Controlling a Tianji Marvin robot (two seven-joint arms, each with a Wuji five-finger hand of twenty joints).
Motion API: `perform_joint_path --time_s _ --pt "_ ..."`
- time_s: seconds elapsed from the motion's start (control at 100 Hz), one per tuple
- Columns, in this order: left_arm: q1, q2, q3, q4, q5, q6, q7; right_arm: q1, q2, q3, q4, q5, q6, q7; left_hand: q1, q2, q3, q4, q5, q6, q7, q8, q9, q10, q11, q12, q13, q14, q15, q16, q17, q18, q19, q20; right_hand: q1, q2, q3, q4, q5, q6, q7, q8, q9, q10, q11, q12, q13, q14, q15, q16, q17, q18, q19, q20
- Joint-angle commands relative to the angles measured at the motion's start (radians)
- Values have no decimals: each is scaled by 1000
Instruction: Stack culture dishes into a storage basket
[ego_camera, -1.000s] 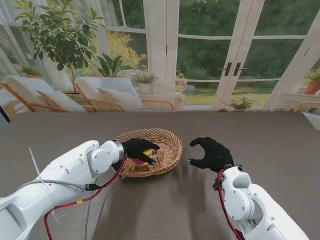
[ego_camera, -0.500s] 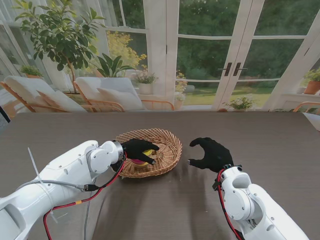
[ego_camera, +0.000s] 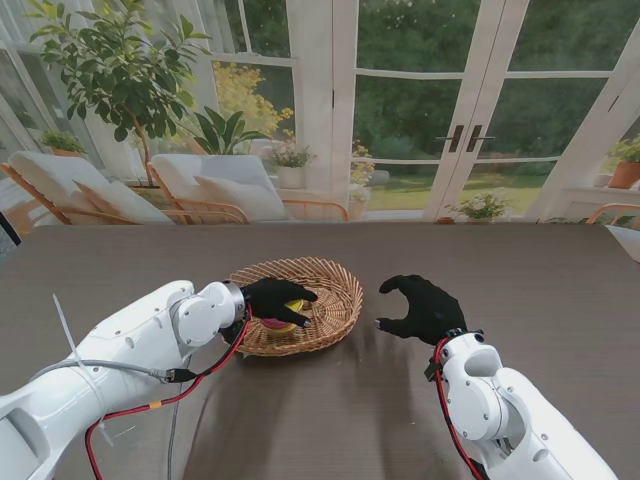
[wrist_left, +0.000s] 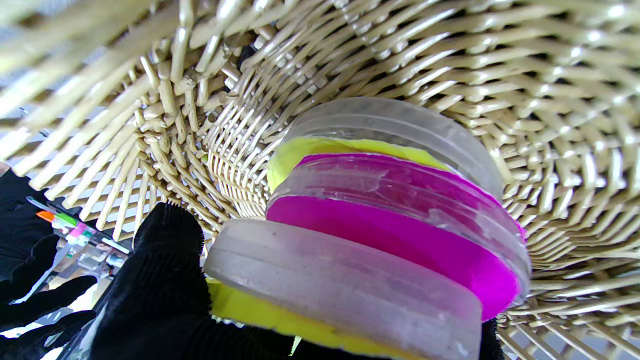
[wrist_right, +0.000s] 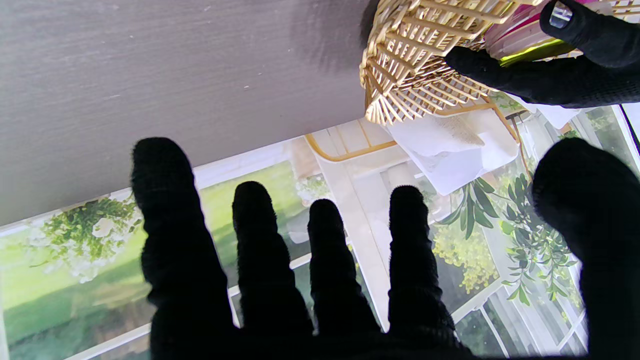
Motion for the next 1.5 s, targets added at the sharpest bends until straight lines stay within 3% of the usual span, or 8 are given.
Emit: perform_joint_path --time_s 0.0,0.37,0.6,1.06,1.49 --pt "4 -1 -2 6 -4 -2 -20 -3 -2 -3 0 -1 1 14 20 51 0 6 8 -20 -8 -7 -15 -18 -8 -15 -31 -9 -24 -11 -43 -30 -80 -24 7 1 70 -18 -32 11 13 -7 -41 23 13 4 -30 12 -6 7 -494 23 -30 33" --pt "2 0 -1 7 2 -7 -18 -2 -3 -4 2 0 2 13 23 41 -3 6 11 -31 -5 -9 -9 -28 -6 -24 -26 3 -27 -19 -37 3 -81 -31 9 4 67 -17 -33 10 15 -8 -40 24 14 4 -31 11 -6 7 -495 24 -30 33" --pt "4 2 -5 0 1 -1 -24 -2 -2 -4 2 0 1 14 -16 43 -18 1 -29 -78 -23 -18 -36 -25 -20 -36 -53 29 -42 -34 -49 34 -87 -35 9 5 68 -17 -34 7 13 -9 -40 24 14 4 -31 12 -6 7 -494 24 -30 33" --pt "10 5 -14 -8 6 1 -21 -3 -2 -4 2 1 2 16 -20 48 -13 4 -9 -81 -17 -31 -47 -51 -24 -74 -67 1 -49 -74 -71 15 -115 -67 8 8 65 -16 -32 8 14 -9 -41 25 14 4 -31 12 -6 7 -496 22 -30 33" --pt "12 3 -25 -4 11 -7 -5 -4 -1 -4 2 -1 -1 18 -23 45 -17 2 -3 -86 -10 -26 -39 -62 -19 -74 -67 0 -47 -76 -75 15 -113 -72 8 9 65 -16 -31 10 14 -9 -40 24 14 4 -30 13 -5 7 -496 23 -31 33"
